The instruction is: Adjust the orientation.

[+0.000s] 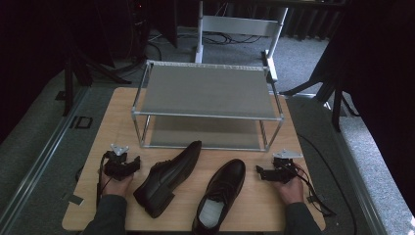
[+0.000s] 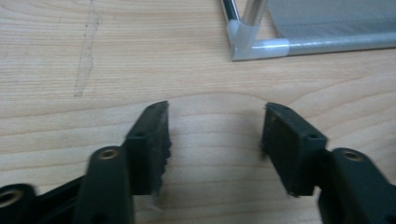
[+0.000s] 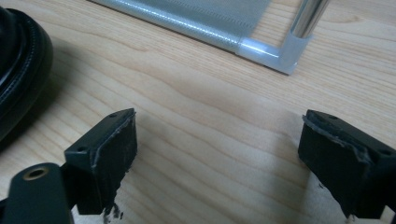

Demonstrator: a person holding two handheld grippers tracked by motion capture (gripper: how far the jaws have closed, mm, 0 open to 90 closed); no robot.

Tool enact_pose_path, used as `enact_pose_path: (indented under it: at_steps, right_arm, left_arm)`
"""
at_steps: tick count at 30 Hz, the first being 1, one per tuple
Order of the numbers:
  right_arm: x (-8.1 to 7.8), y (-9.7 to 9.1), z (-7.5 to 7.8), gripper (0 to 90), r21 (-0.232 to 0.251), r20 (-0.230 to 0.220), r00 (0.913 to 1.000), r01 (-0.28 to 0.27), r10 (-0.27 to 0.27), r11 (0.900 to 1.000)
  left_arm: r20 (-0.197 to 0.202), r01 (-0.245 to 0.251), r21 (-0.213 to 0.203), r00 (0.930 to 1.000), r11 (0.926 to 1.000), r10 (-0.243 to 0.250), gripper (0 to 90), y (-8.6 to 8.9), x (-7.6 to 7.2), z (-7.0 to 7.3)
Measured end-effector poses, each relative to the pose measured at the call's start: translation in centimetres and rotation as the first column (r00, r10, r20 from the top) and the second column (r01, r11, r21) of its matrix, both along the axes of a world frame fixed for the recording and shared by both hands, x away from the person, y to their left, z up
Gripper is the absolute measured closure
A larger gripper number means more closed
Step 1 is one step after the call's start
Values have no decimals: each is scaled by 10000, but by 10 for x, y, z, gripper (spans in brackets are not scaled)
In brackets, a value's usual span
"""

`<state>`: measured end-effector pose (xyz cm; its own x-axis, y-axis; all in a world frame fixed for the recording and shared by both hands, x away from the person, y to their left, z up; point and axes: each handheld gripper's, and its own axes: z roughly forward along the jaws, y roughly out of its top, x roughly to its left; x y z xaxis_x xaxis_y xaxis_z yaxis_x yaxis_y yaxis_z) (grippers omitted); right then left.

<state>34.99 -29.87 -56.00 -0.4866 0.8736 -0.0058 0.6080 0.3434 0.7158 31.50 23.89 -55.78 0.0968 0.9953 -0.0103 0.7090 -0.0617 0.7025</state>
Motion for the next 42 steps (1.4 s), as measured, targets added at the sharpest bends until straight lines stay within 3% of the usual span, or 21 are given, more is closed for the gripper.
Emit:
enact_pose_path:
  at_steps: [2,4,7,8,9,10,15,18,21,22,23,27,31,33,35,36,39,42]
  right_arm:
    - [-3,0,1,188,5,-12,10000,44,-44,10000]
    - [-7,-1,4,279,-57,-60,10000,62,-63,10000]
    - [-10,-1,6,332,-110,-129,9999,51,-52,9999]
    - [-13,-1,7,342,-254,-120,9999,-49,46,9997]
    - [-17,2,11,354,-777,137,9998,-108,119,9969]
    - [-21,3,14,368,-921,325,9993,-167,198,9956]
    - [-40,12,26,390,-702,486,9962,-684,719,9952]
    - [-54,21,33,396,-779,630,9919,-1056,1106,9914]
    - [-64,27,39,399,-690,678,9878,-1356,1403,9884]
    - [-64,27,39,399,-690,678,9878,-1356,1403,9884]
    - [-67,30,41,398,-606,671,9868,-1431,1471,9879]
    - [-81,43,43,379,-491,632,9840,-1635,1664,9853]
    - [-91,55,37,374,-853,365,9800,-1921,1957,9777]
    - [-97,58,37,375,-818,289,9781,-2032,2061,9757]
    - [-103,59,37,376,-459,311,9784,-2030,2045,9781]
    - [-106,61,38,376,-321,291,9779,-2062,2071,9780]
    - [-115,68,37,375,-646,249,9718,-2327,2347,9704]
    - [-116,75,35,374,-961,93,9675,-2508,2528,9633]
  left_arm:
    - [-142,132,-33,9998,9999,-132,469,0,-2,2]
    - [-72,288,-359,9995,9989,-291,450,1,-6,6]
    - [96,459,-671,9989,9967,-453,443,1,-11,12]
    - [208,678,-886,9976,9938,-662,443,0,-15,18]
    - [306,856,-997,9961,9913,-829,434,-1,-17,24]
    - [465,1027,-1069,9941,9889,-983,434,-3,-19,30]
    - [1057,1884,-923,9782,9778,-1785,444,-20,-32,57]
    - [1251,2412,-717,9648,9678,-2312,445,-32,-38,72]
    - [1572,2937,-534,9463,9544,-2824,458,-44,-44,87]
    - [1572,2937,-534,9463,9544,-2824,458,-44,-44,87]
    - [1754,3382,-412,9288,9402,-3264,458,-56,-49,99]
    - [1835,4206,-294,8940,9068,-4087,466,-78,-56,110]
    - [1606,4923,-380,8619,8696,-4810,467,-101,-62,108]
    - [1522,5305,-353,8405,8470,-5201,468,-113,-67,105]
    - [1483,5397,-259,8345,8415,-5306,467,-121,-70,103]
    - [1444,5470,-406,8312,8361,-5368,467,-124,-70,102]
    - [1126,5781,-650,8141,8134,-5697,471,-133,-73,99]
    - [757,6363,-566,7711,7694,-6322,471,-147,-76,94]
